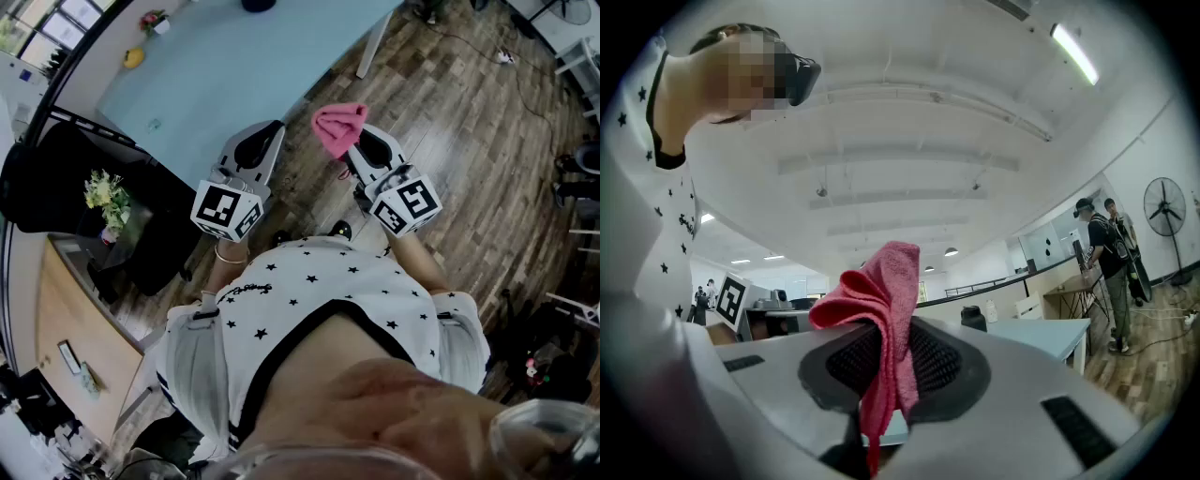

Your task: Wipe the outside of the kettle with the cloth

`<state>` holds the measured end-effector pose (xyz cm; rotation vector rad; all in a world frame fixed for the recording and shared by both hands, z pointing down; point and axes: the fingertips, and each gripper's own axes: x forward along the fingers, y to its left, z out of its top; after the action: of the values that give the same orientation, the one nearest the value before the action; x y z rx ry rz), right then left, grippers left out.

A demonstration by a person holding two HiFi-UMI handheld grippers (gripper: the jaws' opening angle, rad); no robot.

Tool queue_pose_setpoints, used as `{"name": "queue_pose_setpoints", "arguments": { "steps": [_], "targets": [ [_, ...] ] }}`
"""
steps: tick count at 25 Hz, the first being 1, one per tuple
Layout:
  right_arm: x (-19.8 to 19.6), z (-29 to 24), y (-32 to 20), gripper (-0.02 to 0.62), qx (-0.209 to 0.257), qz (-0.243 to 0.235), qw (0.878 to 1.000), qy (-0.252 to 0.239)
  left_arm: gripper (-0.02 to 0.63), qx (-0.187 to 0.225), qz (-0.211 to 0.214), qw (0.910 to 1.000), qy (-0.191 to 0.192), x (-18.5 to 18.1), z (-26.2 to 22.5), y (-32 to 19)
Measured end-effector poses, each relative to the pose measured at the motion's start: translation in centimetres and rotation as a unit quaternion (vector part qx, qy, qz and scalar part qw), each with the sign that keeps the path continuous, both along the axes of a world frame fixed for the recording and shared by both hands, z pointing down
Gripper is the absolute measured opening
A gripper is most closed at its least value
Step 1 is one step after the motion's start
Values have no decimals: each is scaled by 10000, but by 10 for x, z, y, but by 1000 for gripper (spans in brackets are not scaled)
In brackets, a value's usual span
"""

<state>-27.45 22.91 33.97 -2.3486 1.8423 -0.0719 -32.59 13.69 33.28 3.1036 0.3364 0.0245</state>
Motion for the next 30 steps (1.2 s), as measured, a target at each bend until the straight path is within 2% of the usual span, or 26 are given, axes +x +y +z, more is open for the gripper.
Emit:
{"name": "queue_pose_setpoints", "arguments": {
  "steps": [15,30],
  "targets": [
    [18,9,30,71,188,181,9992,-311,40,18,27,9998,-200,15,6,18],
    [62,11,90,72,374,140,9981,-469,40,59,40,9998,-183,57,5,77]
  ]
}}
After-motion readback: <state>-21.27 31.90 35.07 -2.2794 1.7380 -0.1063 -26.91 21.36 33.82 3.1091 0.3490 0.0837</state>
